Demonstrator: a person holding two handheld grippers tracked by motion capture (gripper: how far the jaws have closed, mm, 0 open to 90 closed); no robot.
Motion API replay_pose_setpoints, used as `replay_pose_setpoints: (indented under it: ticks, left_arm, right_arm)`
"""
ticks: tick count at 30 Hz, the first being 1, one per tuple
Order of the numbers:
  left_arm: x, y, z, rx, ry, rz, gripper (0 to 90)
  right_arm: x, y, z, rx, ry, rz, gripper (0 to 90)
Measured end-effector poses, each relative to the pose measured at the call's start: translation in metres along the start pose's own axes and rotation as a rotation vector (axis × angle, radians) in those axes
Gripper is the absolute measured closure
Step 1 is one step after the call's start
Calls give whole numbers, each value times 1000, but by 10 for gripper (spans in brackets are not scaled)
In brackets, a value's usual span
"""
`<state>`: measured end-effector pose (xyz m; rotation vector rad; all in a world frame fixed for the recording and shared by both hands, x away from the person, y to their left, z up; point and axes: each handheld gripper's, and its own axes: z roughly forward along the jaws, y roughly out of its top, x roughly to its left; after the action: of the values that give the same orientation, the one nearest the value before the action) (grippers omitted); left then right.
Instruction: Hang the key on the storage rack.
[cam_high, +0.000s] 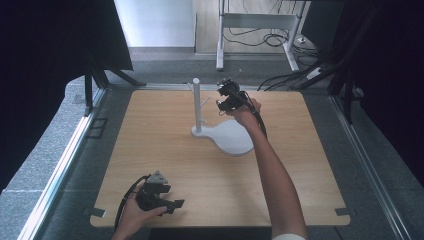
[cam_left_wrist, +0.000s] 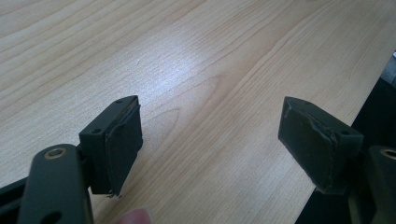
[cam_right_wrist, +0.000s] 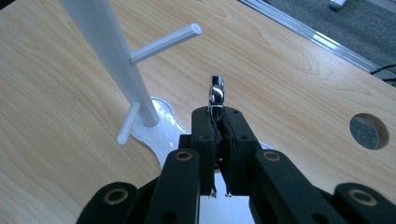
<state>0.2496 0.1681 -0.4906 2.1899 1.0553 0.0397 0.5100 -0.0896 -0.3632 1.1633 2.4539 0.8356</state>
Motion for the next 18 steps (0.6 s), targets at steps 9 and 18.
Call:
replay_pose_setpoints:
  ticks: [9, 18]
  left_arm:
    - [2, -1, -2, -7, -2, -6, 222]
    - [3, -1, -3, -12, -4, -13, 222]
  right_arm:
    - [2, 12, 11, -3, 3, -3, 844]
    - [5, 24, 15, -21, -2, -4, 844]
